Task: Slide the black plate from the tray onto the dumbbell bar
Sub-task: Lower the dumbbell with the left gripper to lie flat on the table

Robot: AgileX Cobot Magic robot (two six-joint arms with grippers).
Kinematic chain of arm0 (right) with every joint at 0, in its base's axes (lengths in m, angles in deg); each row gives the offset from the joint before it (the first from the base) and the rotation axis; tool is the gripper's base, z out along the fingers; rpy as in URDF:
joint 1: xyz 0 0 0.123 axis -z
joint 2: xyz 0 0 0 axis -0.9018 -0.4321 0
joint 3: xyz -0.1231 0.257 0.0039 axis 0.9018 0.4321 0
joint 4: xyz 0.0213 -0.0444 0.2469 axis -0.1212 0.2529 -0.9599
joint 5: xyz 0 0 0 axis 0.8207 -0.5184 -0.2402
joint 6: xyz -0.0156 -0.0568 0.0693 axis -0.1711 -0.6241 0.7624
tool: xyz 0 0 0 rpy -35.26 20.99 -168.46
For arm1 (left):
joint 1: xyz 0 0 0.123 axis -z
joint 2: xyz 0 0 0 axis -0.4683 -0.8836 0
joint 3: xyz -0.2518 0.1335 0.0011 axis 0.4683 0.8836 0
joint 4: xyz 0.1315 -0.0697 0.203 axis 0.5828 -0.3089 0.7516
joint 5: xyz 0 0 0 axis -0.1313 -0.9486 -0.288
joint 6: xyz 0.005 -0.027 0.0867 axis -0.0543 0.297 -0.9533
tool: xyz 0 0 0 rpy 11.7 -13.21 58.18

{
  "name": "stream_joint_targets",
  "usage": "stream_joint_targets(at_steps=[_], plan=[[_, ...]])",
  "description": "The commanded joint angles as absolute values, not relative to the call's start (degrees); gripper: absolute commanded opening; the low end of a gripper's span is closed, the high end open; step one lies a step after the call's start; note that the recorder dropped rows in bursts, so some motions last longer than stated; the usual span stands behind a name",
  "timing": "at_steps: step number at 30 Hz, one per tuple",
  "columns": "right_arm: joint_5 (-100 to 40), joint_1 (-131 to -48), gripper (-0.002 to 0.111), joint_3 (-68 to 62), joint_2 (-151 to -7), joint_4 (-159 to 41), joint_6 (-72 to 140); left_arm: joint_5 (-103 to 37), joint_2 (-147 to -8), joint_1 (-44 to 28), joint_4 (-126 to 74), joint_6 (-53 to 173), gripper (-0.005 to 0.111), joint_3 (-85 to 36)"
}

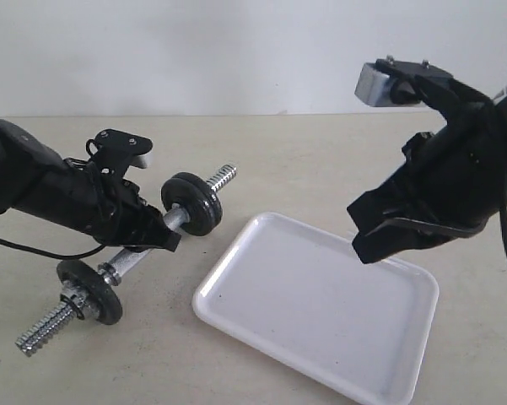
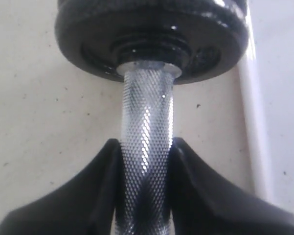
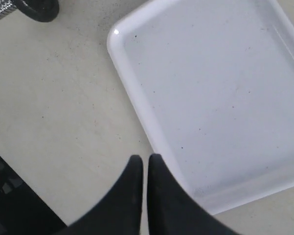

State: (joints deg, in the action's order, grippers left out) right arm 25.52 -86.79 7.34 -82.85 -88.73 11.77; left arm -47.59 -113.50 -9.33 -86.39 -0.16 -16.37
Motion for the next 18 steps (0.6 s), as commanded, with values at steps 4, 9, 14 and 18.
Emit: stream_joint_targets(at_steps=[4, 9, 14, 18], plan=[[23.0, -86.7, 0.000, 11.6, -82.4, -90.2, 10.0, -44.8, -113.4, -8.1, -92.6, 0.0, 0.004, -22.2], [22.3, -86.7, 0.000, 12.4, -82.4, -90.2, 9.6, -44.8, -115.0, -7.9, -92.8, 0.0, 0.004, -22.4], [22.2, -86.7, 0.000, 12.4, -82.4, -90.2, 9.3, -45.5, -115.2, -7.9, -93.0, 0.2, 0.004, -22.4], [22.2, -86.7, 0.000, 12.4, -82.4, -90.8, 9.3, -46.8, -115.2, -7.9, -93.0, 0.2, 0.004, -22.4]])
